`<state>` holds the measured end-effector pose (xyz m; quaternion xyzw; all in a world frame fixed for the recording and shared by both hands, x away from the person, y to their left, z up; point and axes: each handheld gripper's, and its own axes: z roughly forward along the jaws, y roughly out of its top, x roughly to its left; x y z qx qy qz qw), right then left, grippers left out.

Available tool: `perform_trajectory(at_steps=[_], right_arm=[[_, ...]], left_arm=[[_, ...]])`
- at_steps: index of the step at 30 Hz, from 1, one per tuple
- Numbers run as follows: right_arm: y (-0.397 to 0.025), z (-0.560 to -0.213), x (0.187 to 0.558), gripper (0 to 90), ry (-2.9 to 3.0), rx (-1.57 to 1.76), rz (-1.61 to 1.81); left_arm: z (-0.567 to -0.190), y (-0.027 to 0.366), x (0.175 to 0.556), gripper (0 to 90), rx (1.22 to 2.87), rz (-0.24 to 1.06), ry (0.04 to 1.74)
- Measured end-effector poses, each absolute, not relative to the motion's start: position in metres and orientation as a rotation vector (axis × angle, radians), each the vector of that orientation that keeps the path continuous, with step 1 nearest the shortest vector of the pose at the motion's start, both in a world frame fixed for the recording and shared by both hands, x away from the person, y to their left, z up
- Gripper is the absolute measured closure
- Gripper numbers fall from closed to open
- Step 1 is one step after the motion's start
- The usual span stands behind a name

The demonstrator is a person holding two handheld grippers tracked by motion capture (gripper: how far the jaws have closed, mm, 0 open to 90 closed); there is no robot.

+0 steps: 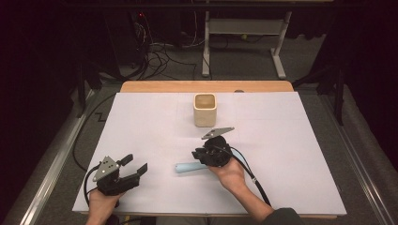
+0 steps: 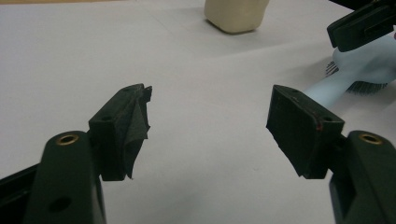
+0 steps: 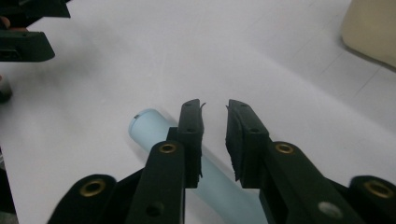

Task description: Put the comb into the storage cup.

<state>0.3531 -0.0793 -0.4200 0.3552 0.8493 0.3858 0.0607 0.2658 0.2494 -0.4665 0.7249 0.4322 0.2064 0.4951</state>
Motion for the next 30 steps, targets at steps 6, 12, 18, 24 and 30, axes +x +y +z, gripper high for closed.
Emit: perform_trajectory(at_steps=[6, 12, 18, 24, 30], right_arm=[[-0.070, -0.424, 0.360, 87.6, 2.649, 1.083, 1.071], [-0.060, -0.425, 0.365, 90.0, 2.711, 1.089, 0.958], [-0.048, -0.427, 0.366, 90.0, 2.751, 1.086, 0.884], [-0.044, -0.431, 0.368, 90.0, 2.763, 1.097, 0.856], [-0.044, -0.431, 0.369, 90.0, 2.763, 1.120, 0.843]], left_arm=[[-0.466, 0.251, 0.265, 30.0, 1.752, 0.504, 1.050], [-0.466, 0.250, 0.265, 30.0, 1.754, 0.503, 1.049], [-0.466, 0.250, 0.265, 29.9, 1.753, 0.501, 1.049], [-0.466, 0.251, 0.265, 30.0, 1.755, 0.501, 1.050], [-0.466, 0.250, 0.265, 30.0, 1.753, 0.503, 1.050]])
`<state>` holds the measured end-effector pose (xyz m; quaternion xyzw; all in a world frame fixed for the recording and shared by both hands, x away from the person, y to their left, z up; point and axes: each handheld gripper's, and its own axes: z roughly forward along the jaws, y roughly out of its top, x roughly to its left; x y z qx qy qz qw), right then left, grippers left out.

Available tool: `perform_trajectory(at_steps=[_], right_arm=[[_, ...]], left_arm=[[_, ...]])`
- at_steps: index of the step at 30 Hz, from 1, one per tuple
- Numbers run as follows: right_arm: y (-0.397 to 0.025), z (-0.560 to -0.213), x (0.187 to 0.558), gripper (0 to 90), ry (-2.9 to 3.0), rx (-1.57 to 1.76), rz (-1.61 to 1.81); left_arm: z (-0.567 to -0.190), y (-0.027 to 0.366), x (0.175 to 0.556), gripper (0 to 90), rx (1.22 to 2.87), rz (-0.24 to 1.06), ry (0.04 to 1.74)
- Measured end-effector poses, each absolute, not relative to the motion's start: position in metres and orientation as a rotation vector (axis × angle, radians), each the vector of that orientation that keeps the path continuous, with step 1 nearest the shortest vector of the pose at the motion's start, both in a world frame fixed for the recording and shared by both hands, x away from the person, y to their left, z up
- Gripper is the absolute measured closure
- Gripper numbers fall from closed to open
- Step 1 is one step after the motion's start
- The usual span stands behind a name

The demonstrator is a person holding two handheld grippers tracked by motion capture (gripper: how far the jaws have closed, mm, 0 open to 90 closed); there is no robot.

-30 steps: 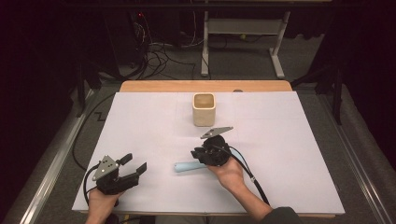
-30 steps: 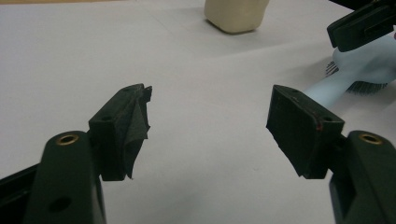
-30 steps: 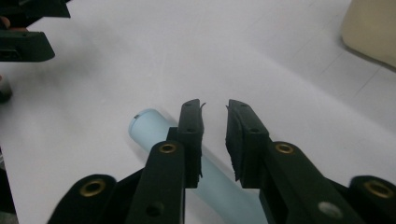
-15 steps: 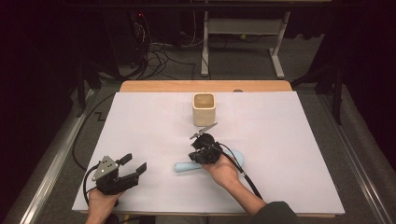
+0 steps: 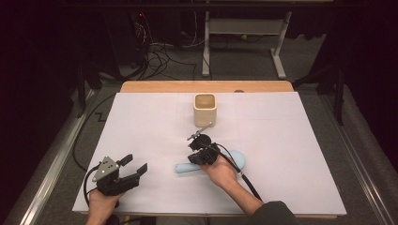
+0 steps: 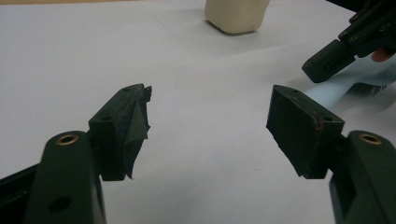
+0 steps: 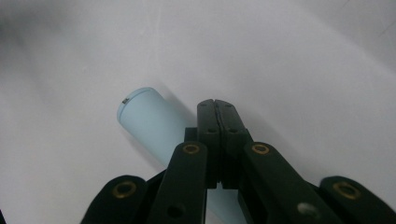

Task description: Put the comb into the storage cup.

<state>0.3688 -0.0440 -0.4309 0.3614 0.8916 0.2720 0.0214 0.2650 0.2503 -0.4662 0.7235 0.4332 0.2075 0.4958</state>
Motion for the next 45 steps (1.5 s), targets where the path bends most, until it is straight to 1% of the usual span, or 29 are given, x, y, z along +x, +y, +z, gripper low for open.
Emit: perform_trajectory(at_steps=[10, 25, 45], right_arm=[[-0.041, -0.434, 0.368, 90.0, 2.797, 1.122, 0.796], [-0.038, -0.436, 0.355, 90.0, 2.841, 1.052, 0.742], [-0.053, -0.436, 0.335, 90.0, 2.883, 0.983, 0.719]], left_arm=[[-0.466, 0.250, 0.265, 30.0, 1.754, 0.501, 1.048], [-0.466, 0.250, 0.265, 29.9, 1.753, 0.504, 1.048], [-0.466, 0.250, 0.265, 29.9, 1.753, 0.505, 1.050]])
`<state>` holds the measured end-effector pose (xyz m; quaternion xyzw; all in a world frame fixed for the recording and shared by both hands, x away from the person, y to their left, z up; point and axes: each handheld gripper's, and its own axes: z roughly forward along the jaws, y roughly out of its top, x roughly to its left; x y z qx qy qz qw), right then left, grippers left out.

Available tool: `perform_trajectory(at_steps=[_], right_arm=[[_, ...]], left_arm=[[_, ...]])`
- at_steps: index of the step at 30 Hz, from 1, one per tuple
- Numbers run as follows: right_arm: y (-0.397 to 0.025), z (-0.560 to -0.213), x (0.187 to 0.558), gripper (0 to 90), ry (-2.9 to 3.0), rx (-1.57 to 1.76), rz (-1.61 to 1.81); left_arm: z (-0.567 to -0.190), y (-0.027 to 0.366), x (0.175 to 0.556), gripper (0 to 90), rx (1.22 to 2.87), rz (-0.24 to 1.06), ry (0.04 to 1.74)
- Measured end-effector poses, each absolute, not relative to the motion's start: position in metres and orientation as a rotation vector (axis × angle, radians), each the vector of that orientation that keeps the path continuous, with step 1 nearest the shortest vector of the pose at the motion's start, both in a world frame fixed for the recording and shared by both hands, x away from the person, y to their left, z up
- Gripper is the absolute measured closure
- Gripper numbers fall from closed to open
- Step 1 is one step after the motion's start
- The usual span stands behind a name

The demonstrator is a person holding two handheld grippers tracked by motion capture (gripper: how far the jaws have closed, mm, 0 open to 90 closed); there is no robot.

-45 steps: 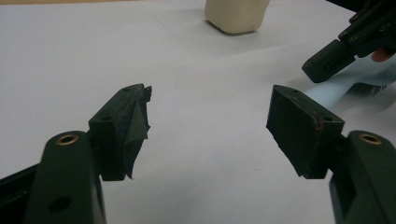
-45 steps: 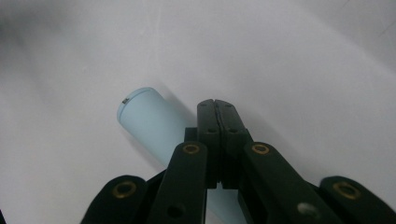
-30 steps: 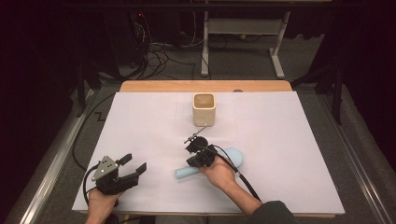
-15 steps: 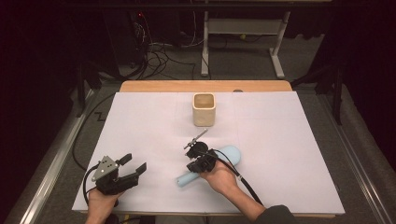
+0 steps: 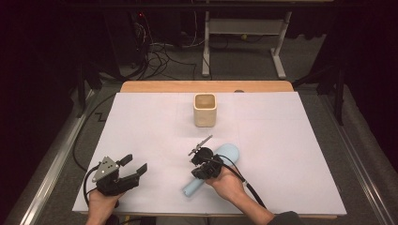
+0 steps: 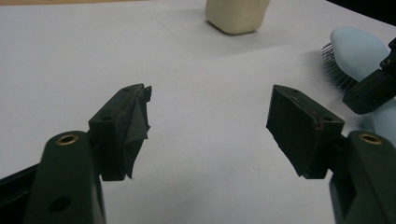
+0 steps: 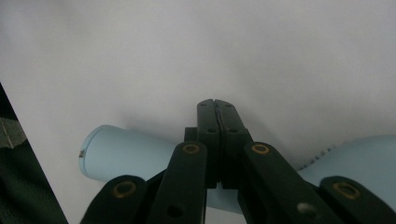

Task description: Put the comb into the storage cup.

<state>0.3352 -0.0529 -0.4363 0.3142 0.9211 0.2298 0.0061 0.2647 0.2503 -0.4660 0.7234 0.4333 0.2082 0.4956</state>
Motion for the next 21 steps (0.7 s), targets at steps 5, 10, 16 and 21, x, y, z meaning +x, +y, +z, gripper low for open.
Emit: perform_trajectory(at_steps=[5, 10, 16, 21], right_arm=[[-0.059, -0.436, 0.330, 90.0, 2.877, 0.974, 0.727], [-0.065, -0.436, 0.327, 90.0, 2.875, 0.971, 0.740], [-0.069, -0.436, 0.324, 90.0, 2.883, 0.959, 0.724], [-0.072, -0.434, 0.322, 90.0, 2.882, 0.950, 0.711]], left_arm=[[-0.466, 0.251, 0.264, 30.0, 1.752, 0.505, 1.052], [-0.466, 0.250, 0.264, 29.9, 1.755, 0.506, 1.050], [-0.466, 0.250, 0.264, 29.9, 1.755, 0.506, 1.051], [-0.466, 0.251, 0.264, 30.3, 1.746, 0.515, 1.054]])
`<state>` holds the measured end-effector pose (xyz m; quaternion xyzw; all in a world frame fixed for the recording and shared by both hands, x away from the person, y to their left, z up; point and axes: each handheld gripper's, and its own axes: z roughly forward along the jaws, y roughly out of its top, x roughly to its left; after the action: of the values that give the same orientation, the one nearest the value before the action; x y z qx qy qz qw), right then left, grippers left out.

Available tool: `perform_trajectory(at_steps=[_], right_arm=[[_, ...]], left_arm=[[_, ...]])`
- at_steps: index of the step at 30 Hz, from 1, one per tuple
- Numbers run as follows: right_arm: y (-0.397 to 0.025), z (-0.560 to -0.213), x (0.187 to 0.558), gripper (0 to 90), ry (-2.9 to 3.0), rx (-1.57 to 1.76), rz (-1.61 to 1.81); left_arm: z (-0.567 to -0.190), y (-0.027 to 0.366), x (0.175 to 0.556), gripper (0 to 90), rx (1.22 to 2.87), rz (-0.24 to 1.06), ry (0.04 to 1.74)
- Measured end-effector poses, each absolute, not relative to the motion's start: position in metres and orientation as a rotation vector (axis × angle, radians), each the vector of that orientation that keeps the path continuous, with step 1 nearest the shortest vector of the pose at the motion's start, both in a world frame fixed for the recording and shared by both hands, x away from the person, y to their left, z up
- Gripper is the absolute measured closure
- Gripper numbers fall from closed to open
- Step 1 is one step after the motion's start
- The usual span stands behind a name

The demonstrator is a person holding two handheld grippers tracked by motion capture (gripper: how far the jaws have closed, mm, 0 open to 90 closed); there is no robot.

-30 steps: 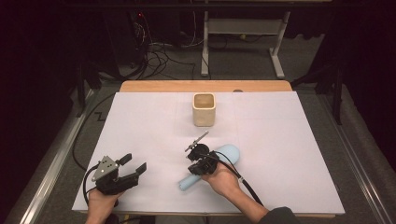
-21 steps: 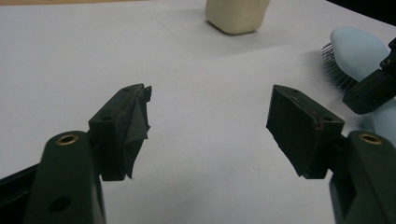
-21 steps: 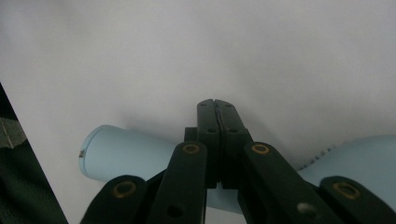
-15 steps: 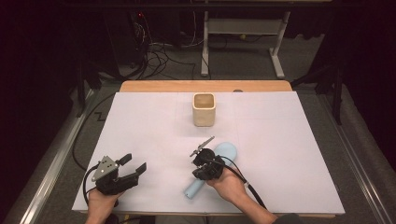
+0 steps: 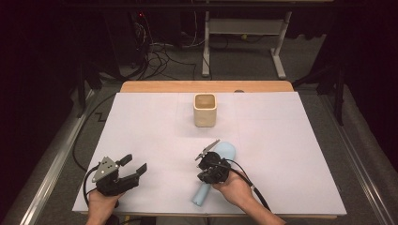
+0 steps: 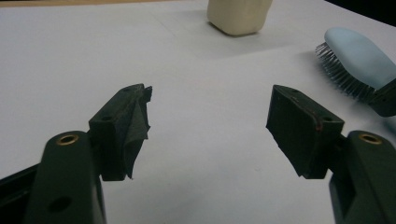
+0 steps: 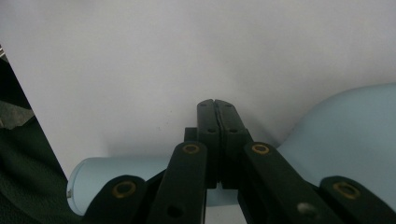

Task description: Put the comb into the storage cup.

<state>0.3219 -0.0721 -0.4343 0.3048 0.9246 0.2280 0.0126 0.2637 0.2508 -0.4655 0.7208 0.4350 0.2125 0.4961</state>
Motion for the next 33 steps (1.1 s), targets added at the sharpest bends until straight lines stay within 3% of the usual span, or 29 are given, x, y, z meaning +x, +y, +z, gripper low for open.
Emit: perform_trajectory(at_steps=[33], right_arm=[[-0.090, -0.428, 0.312, 90.0, 2.898, 0.919, 0.632]], left_arm=[[-0.465, 0.252, 0.264, 30.6, 1.733, 0.512, 1.062]])
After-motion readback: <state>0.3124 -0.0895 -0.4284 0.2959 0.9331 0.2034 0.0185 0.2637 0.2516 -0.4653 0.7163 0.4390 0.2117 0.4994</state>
